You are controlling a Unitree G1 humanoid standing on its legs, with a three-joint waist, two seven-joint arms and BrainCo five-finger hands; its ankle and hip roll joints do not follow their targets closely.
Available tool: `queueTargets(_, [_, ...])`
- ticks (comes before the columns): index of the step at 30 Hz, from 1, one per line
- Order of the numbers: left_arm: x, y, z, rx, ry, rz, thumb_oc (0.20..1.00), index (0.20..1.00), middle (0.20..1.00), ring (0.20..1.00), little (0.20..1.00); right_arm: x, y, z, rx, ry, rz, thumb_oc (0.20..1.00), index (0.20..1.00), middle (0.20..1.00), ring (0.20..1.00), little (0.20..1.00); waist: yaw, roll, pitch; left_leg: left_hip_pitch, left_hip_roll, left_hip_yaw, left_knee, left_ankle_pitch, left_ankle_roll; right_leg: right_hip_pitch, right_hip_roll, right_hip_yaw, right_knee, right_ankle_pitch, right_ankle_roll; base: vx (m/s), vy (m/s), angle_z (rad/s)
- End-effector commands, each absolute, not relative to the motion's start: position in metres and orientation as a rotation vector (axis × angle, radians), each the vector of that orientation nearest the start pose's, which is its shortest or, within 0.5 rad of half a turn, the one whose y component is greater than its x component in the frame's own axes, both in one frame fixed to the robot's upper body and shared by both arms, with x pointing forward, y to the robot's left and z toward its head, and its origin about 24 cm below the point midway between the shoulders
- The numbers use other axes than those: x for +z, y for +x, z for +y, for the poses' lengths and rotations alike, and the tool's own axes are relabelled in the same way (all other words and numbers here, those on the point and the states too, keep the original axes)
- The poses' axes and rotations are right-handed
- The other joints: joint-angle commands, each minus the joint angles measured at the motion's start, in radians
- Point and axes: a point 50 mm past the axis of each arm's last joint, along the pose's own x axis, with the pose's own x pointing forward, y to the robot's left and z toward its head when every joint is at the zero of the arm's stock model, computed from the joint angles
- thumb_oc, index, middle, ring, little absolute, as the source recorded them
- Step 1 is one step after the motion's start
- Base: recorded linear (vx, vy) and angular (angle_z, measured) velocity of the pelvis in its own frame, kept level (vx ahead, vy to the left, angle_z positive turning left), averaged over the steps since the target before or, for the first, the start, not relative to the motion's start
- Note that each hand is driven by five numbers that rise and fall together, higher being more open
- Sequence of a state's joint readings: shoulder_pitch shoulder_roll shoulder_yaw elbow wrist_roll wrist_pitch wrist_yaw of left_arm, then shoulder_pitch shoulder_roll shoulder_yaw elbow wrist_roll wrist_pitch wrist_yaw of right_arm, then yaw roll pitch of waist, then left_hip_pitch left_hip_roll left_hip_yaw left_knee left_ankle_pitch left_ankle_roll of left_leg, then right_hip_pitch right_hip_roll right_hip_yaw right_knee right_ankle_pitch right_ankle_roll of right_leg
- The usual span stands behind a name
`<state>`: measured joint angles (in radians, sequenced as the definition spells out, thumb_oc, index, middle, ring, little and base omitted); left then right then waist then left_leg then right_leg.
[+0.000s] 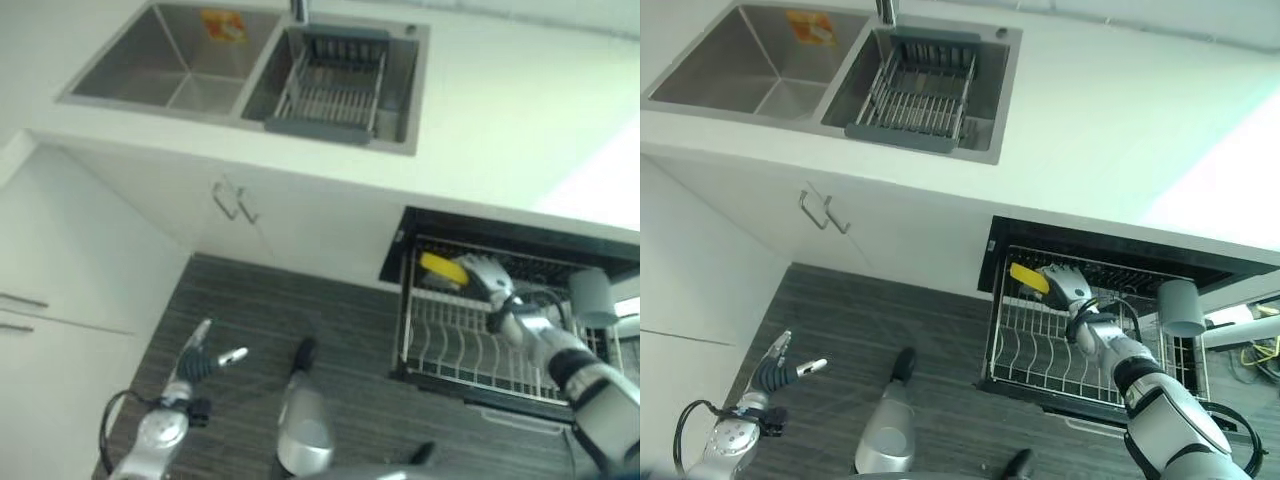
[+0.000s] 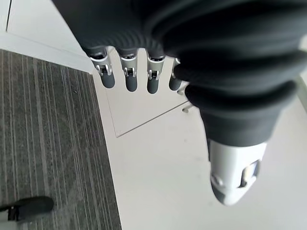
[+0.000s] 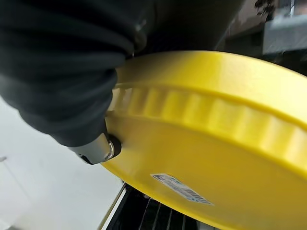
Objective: Place the dishes in the dishwasher.
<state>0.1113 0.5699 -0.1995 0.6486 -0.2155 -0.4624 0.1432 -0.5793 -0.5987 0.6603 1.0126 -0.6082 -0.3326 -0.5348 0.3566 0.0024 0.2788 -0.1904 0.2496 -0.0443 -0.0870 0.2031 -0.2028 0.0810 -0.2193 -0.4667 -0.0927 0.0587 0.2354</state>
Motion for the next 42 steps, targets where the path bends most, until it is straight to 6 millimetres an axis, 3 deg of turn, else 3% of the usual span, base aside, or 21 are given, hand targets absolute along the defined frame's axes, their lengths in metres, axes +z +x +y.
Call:
queueTargets(1, [-0.02,0.206,0.293,0.124,0.446,0.162,1.0,1.0,1.0,1.0,1.0,0.067,0.347,-0.248,0.024,-1.515,-0.224,0.2,0.2,0.2,0.2,0.2,0.013,-0.017,0.019,0.003,-0.031,-0.053,0.0,-0.095,0.046,-0.014,-0.043,0.054,0.005,0.024,0.026,-0.09,-0.02,0.01])
queueTargets(9, [-0.007,0.22,0.291,0.169,0.408,0.079,1.0,1.0,1.0,1.0,1.0,0.087,0.359,-0.266,-0.04,-1.662,-0.166,0.2,0.2,0.2,0.2,0.2,0.021,0.028,0.069,-0.072,-0.056,-0.061,0.0,-0.078,0.055,-0.078,-0.064,0.055,0.005,0.038,0.026,-0.07,0.004,0.03])
queueTargets(19, [0.002,0.223,0.29,0.228,0.357,-0.002,1.0,1.0,1.0,1.0,1.0,0.081,0.349,-0.283,-0.13,-1.826,-0.181,0.2,0.2,0.2,0.2,0.2,0.0,0.059,0.105,-0.127,-0.069,-0.045,0.0,-0.072,0.059,-0.146,-0.08,0.072,0.005,0.048,0.026,-0.04,0.019,0.0])
queueTargets(22, [0.011,0.224,0.291,0.253,0.346,-0.062,1.0,1.0,1.0,1.0,1.0,0.073,0.342,-0.275,-0.028,-1.979,-0.342,0.2,0.2,0.2,0.2,0.2,-0.011,0.069,0.118,-0.149,-0.069,-0.033,0.0,-0.068,0.06,-0.177,-0.085,0.081,0.005,0.053,0.026,-0.04,0.025,-0.04])
queueTargets(26, [0.015,0.223,0.294,0.287,0.335,-0.087,1.0,1.0,1.0,1.0,1.0,0.061,0.334,-0.273,0.02,-2.017,-0.378,0.2,0.2,0.2,0.2,0.2,-0.026,0.07,0.129,-0.161,-0.067,-0.025,0.0,-0.069,0.061,-0.2,-0.088,0.09,0.005,0.057,0.026,-0.04,0.005,-0.09])
queueTargets(33, [0.012,0.222,0.289,0.289,0.315,-0.11,1.0,1.0,1.0,1.0,1.0,0.039,0.325,-0.273,0.026,-1.912,-0.226,0.2,0.2,0.2,0.2,0.2,-0.056,0.081,0.144,-0.171,-0.074,-0.01,0.0,-0.07,0.063,-0.239,-0.094,0.114,0.005,0.062,0.026,-0.04,0.022,-0.04])
queueTargets(34, [0.013,0.223,0.287,0.287,0.31,-0.116,1.0,1.0,1.0,1.0,1.0,0.038,0.324,-0.273,0.023,-1.899,-0.199,0.498,0.498,0.498,0.498,0.498,-0.059,0.085,0.146,-0.171,-0.075,-0.007,0.0,-0.071,0.063,-0.242,-0.097,0.116,0.005,0.062,0.026,-0.02,0.076,-0.08])
queueTargets(35, [0.013,0.225,0.285,0.287,0.304,-0.12,1.0,1.0,1.0,1.0,1.0,0.035,0.324,-0.273,0.024,-1.89,-0.175,1.0,1.0,1.0,1.0,1.0,-0.063,0.089,0.147,-0.172,-0.075,-0.005,0.0,-0.07,0.063,-0.244,-0.099,0.117,0.005,0.064,0.026,-0.02,0.067,-0.14])
queueTargets(40, [0.014,0.229,0.276,0.282,0.278,-0.128,1.0,1.0,1.0,1.0,1.0,0.027,0.323,-0.275,0.018,-1.829,-0.044,1.0,1.0,1.0,1.0,1.0,-0.076,0.105,0.153,-0.167,-0.079,0.005,0.0,-0.071,0.061,-0.253,-0.108,0.122,0.005,0.069,0.026,-0.01,0.067,-0.05])
queueTargets(42, [0.012,0.228,0.272,0.275,0.263,-0.118,1.0,1.0,1.0,1.0,1.0,0.001,0.313,-0.281,0.056,-1.588,0.313,1.0,1.0,1.0,1.0,1.0,-0.084,0.111,0.155,-0.159,-0.084,0.01,0.0,-0.072,0.061,-0.253,-0.114,0.125,0.005,0.071,0.026,0.0,0.095,0.0])
